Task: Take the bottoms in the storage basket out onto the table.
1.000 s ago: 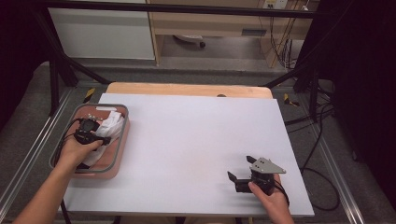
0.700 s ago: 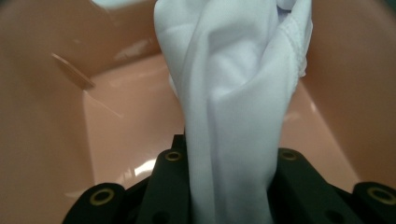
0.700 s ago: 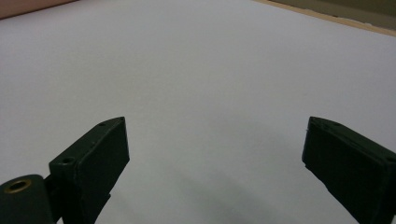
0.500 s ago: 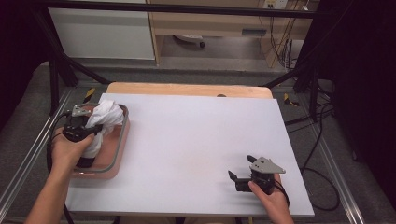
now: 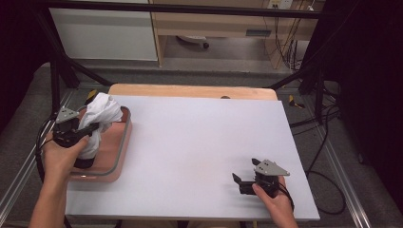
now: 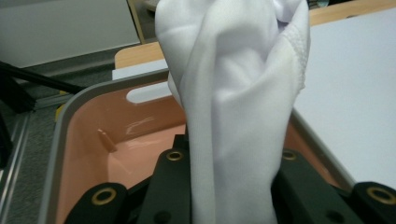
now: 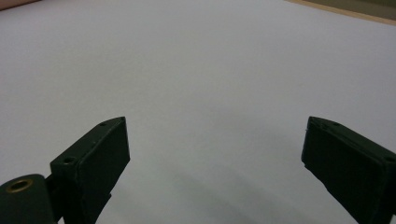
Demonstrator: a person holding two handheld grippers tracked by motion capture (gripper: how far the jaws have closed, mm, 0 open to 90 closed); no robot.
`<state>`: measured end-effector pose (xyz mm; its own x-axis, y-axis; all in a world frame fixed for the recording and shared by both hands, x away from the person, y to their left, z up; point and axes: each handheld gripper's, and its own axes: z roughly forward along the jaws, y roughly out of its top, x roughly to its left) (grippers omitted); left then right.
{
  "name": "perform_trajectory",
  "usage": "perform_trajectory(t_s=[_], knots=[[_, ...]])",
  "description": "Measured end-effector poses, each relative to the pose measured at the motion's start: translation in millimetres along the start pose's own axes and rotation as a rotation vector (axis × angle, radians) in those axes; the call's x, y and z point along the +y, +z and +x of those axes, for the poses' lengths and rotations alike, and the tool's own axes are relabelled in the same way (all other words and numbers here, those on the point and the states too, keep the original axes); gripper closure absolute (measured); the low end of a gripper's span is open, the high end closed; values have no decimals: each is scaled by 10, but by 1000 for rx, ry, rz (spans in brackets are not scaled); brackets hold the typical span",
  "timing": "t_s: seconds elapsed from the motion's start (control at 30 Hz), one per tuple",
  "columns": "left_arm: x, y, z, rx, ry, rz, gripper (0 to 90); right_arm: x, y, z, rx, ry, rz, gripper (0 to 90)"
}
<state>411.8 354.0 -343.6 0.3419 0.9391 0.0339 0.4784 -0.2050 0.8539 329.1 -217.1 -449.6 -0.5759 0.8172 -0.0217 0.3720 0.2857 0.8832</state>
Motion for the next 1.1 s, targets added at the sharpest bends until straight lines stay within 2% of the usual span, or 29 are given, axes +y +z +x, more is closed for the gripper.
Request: perform_trajectory(t_s=[0.03, 0.23, 0.3, 0.4, 0.53, 0.87, 1.1], knots=[[18, -29, -46, -14, 0, -17, 764, -5, -3, -6, 7, 6, 2, 81], [61, -66, -138, -14, 22, -36, 764, -6, 6, 4, 28, 11, 9, 93], [63, -76, -152, -17, 14, -39, 764, -4, 13, 3, 32, 8, 12, 93], [63, -98, -151, -52, -15, -51, 764, 0, 15, -5, 41, 21, 12, 89], [69, -114, -158, -41, -1, -59, 763, -7, -8, -24, 44, 31, 6, 86], [77, -152, -177, -43, -5, -69, 763, -1, -8, -22, 48, 33, 2, 83], [103, -178, -212, -47, 4, -91, 763, 0, -2, -37, 33, 36, 3, 75]])
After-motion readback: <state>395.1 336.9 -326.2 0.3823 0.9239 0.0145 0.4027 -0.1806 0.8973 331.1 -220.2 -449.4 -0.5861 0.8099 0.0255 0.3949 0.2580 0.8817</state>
